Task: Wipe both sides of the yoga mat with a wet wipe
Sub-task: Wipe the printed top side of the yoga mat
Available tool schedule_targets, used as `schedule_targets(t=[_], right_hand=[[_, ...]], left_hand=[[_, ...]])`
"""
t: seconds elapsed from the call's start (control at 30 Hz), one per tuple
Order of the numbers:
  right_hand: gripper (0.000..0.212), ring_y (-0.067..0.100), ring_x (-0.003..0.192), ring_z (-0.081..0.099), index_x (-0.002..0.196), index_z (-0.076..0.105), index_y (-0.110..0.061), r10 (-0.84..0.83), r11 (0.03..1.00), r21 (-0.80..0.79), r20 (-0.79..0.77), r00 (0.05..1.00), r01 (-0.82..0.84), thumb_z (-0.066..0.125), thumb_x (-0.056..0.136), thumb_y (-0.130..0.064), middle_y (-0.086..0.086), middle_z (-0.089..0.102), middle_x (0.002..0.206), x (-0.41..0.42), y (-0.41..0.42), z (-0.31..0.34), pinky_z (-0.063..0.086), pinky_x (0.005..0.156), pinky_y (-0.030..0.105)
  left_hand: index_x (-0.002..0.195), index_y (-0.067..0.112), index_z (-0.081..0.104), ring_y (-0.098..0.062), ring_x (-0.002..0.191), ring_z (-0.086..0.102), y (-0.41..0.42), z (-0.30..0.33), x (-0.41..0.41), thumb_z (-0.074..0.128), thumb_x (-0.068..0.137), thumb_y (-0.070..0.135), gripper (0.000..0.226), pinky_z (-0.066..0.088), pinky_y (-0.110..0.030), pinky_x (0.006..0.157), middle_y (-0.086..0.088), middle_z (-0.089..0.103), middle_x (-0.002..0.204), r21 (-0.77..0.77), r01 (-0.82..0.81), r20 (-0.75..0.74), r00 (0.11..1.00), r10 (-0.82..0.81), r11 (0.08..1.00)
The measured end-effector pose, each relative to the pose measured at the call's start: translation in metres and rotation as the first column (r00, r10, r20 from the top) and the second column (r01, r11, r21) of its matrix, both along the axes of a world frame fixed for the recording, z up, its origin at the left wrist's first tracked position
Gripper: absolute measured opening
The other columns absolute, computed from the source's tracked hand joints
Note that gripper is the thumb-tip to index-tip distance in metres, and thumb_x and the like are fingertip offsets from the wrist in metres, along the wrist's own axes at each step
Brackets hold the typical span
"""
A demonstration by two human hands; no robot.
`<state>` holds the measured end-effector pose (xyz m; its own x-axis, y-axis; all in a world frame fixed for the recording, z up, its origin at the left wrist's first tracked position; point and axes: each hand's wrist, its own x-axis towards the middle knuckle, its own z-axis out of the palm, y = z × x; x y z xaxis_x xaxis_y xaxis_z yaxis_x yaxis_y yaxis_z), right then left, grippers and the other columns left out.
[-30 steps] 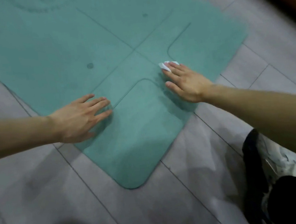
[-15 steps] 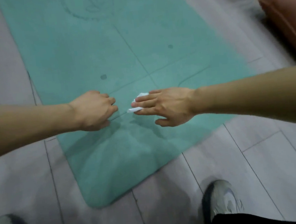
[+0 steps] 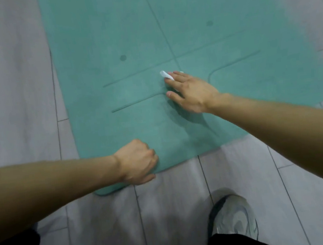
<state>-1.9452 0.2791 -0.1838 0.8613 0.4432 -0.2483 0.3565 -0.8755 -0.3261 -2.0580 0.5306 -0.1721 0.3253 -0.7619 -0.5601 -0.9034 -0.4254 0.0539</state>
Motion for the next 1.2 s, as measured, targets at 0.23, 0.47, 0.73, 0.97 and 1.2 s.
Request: schedule_targets(t=[0.23, 0.47, 0.73, 0.97, 1.2], right_hand=[[0.059, 0.02, 0.16, 0.02, 0.161, 0.037, -0.019, -0.08, 0.994, 0.081, 0.081, 0.994, 0.073, 0.032, 0.111, -0.051, -0.002, 0.024, 0.173, 0.013, -0.005, 0.001, 0.021, 0.13, 0.04], [0.051, 0.019, 0.155, 0.03, 0.157, 0.042, -0.023, 0.021, 0.986, 0.161, 0.136, 0.99, -0.043, 0.037, 0.111, -0.046, -0.009, 0.029, 0.171, 0.033, 0.038, 0.017, 0.033, 0.121, 0.041], [0.056, 0.016, 0.16, 0.02, 0.161, 0.037, -0.026, 0.026, 0.995, 0.089, 0.208, 0.978, -0.045, 0.041, 0.11, -0.047, -0.005, 0.026, 0.172, 0.028, 0.028, 0.016, 0.016, 0.129, 0.054], [0.06, 0.015, 0.162, 0.01, 0.164, 0.028, -0.028, -0.294, 0.954, 0.024, 0.272, 0.916, 0.299, 0.032, 0.109, -0.053, -0.004, 0.019, 0.174, 0.051, -0.016, 0.012, 0.009, 0.13, 0.057], [0.088, 0.019, 0.163, -0.005, 0.168, 0.011, -0.019, -0.363, 0.914, -0.117, 0.191, 0.912, 0.388, 0.022, 0.101, -0.074, 0.001, 0.002, 0.177, 0.02, 0.022, -0.035, 0.003, 0.13, 0.054]], left_hand=[[0.076, 0.02, 0.062, -0.028, 0.06, 0.061, 0.033, 0.001, -0.016, 0.039, 0.087, 0.026, 0.026, 0.044, -0.034, 0.054, -0.004, 0.061, 0.071, -0.156, 0.083, 0.155, 0.986, -0.058, 0.984], [0.074, 0.018, 0.066, -0.029, 0.064, 0.067, 0.107, 0.05, 0.005, 0.047, 0.086, 0.026, 0.025, 0.047, -0.036, 0.059, -0.005, 0.067, 0.073, 0.186, 0.092, 0.149, 0.981, -0.12, 0.978], [0.114, 0.022, 0.063, -0.034, 0.102, 0.066, 0.144, 0.108, 0.051, 0.038, 0.092, 0.069, 0.058, 0.053, -0.042, 0.087, -0.003, 0.069, 0.106, 0.485, 0.076, -0.08, 0.996, -0.042, 0.871], [0.13, 0.034, 0.056, -0.026, 0.117, 0.064, 0.095, 0.089, 0.121, 0.042, 0.097, 0.068, 0.049, 0.055, -0.041, 0.093, 0.005, 0.062, 0.129, -0.05, -0.573, 0.171, 0.802, 0.573, 0.818], [0.147, 0.026, 0.051, -0.028, 0.137, 0.05, 0.089, 0.039, 0.128, 0.049, 0.094, 0.07, 0.07, 0.043, -0.045, 0.114, -0.003, 0.053, 0.15, -0.196, -0.714, 0.063, 0.675, 0.735, 0.672]])
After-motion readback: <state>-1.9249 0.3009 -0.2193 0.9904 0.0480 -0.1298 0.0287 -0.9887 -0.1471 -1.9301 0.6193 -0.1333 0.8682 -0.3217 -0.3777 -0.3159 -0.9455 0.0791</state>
